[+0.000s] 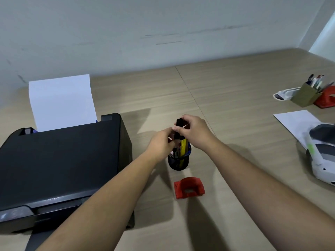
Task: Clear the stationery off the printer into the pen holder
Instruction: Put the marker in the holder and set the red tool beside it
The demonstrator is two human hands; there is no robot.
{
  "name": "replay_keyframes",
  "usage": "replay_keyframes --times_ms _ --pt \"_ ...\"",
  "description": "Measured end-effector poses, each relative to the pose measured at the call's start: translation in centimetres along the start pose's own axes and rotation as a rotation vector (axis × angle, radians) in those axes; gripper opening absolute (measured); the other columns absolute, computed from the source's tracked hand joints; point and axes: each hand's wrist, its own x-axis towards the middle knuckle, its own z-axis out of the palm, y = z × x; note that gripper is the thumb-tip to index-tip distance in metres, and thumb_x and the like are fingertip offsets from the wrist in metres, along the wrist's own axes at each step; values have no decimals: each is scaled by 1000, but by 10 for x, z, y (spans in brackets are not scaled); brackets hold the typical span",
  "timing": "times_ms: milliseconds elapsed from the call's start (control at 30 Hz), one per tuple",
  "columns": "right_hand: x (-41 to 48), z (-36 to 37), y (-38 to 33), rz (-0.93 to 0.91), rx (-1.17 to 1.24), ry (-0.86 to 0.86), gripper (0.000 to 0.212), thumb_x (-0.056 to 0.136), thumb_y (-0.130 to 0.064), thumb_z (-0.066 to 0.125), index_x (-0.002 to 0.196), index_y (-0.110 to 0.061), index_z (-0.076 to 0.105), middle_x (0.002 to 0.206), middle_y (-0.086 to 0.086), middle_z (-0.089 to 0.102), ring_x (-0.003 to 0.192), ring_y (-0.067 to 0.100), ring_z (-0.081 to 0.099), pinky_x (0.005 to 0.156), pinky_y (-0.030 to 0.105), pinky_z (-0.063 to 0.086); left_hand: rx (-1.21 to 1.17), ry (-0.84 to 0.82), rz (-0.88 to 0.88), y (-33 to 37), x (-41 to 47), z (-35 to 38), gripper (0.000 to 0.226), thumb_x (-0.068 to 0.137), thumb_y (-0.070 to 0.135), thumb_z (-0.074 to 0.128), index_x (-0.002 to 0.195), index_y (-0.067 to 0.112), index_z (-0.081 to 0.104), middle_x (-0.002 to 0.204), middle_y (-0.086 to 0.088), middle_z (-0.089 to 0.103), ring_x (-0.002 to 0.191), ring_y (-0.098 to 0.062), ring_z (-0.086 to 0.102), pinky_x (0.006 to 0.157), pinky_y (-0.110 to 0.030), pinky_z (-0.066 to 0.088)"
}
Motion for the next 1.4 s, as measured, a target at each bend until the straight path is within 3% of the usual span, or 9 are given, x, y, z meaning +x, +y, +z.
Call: replay_keyframes --times_ms 200,333,400,600,800,967,1133,1300,1400 --pt "-2 7 35 78 -61 -41 6 84 -23 67 88 -19 65 79 -6 64 70 7 57 64 22 43 -9 40 -269 -38 11 19 36 85 18 67 118 9 56 99 -5 54 96 -26 58 84 -33 48" --pt "-6 19 58 124 -75 -67 10 83 -19 67 94 -18 66 87 -2 66 79 15 59 73 25 44 -184 -18 -377 -53 15 34 15 79 6 69 89 14 62 66 -1 59 74 -23 58 71 -28 43" --pt "-9 27 65 113 -87 -85 10 83 -18 67 94 -17 66 87 -2 66 83 15 61 74 25 43 -253 4 -403 -59 19 38 19 74 2 71 73 18 60 56 -1 57 63 -22 57 65 -27 44" --pt "2 29 68 128 -300 -198 19 84 -21 66 101 -12 66 97 7 69 92 23 63 78 29 46 -466 30 -478 -60 19 44 13 86 -3 60 97 4 59 57 -9 58 25 2 49 34 -11 43" --pt "-11 45 76 121 -295 -70 23 85 -22 66 103 -9 63 94 9 67 79 19 57 72 28 44 -516 51 -509 -59 20 46 16 90 1 58 100 12 55 59 -7 59 26 1 52 35 -12 47" --pt "-22 32 73 190 -55 245 16 88 -29 62 95 -16 54 61 -4 52 53 8 48 52 22 36 -577 63 -553 -59 20 48 16 90 2 58 100 14 53 67 -8 64 43 -10 58 40 -16 49" --pt "-43 34 73 34 18 42 19 78 -25 71 93 -20 60 72 -3 55 59 8 50 57 20 43 -618 66 -545 -58 18 49 16 91 0 55 94 14 51 65 -8 60 30 -3 55 36 -14 49" --pt "-27 52 62 24 -39 14 9 78 -7 70 87 -10 71 86 3 68 76 16 64 75 27 51 -633 65 -542 -58 17 48 16 91 0 56 96 14 51 66 -7 59 39 -9 58 37 -14 49" --pt "-6 54 50 -40 -151 56 15 80 -6 67 93 -5 72 96 14 71 87 27 66 83 33 50 -661 50 -531 -60 17 48 15 91 -2 55 97 12 51 65 -6 60 28 -2 53 36 -14 48"
